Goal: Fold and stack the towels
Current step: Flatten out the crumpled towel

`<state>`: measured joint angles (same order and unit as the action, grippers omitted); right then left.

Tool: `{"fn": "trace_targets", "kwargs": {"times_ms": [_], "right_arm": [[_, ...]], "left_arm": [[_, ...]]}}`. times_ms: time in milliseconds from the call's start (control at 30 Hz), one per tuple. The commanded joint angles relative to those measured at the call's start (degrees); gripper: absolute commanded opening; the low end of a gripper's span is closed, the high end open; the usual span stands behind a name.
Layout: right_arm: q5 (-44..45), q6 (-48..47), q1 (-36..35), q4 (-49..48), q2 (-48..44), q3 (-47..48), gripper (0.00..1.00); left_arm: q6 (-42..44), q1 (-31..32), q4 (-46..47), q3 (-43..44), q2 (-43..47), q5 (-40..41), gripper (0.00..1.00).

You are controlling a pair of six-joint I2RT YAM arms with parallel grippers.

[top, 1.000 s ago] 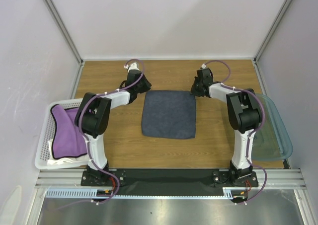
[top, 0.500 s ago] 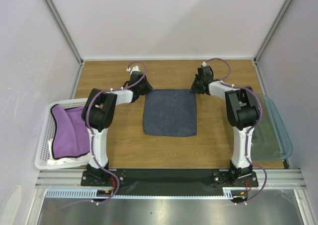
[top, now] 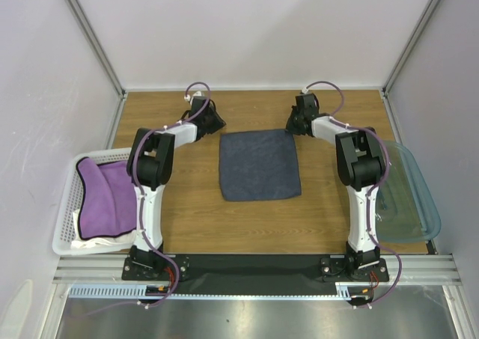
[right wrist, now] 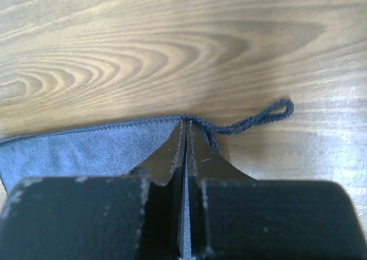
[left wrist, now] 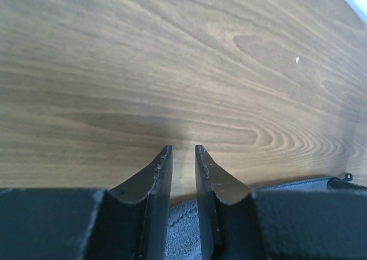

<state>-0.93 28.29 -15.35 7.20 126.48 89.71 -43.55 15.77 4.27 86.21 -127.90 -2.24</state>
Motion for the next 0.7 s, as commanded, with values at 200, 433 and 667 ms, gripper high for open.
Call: {"fn": "trace_targets", "kwargs": {"times_ms": [200, 433, 667], "right_arm": [[-2.1, -2.9, 0.0, 4.3, -8.8, 2.4, 0.00], [-2.4, -2.0, -0.5, 8.6, -24.0, -8.5, 0.32], [-2.8, 1.3, -0.7, 14.6, -39.2, -23.3, 0.79]], "left_arm": [[5.8, -0.2, -2.9, -0.4, 10.6, -1.5, 0.31], [5.6, 3.1, -9.4, -15.3, 28.4, 4.6, 0.42], [-0.6, 10.8, -16.4, -31.2, 44.5, 10.1, 0.60]]}}
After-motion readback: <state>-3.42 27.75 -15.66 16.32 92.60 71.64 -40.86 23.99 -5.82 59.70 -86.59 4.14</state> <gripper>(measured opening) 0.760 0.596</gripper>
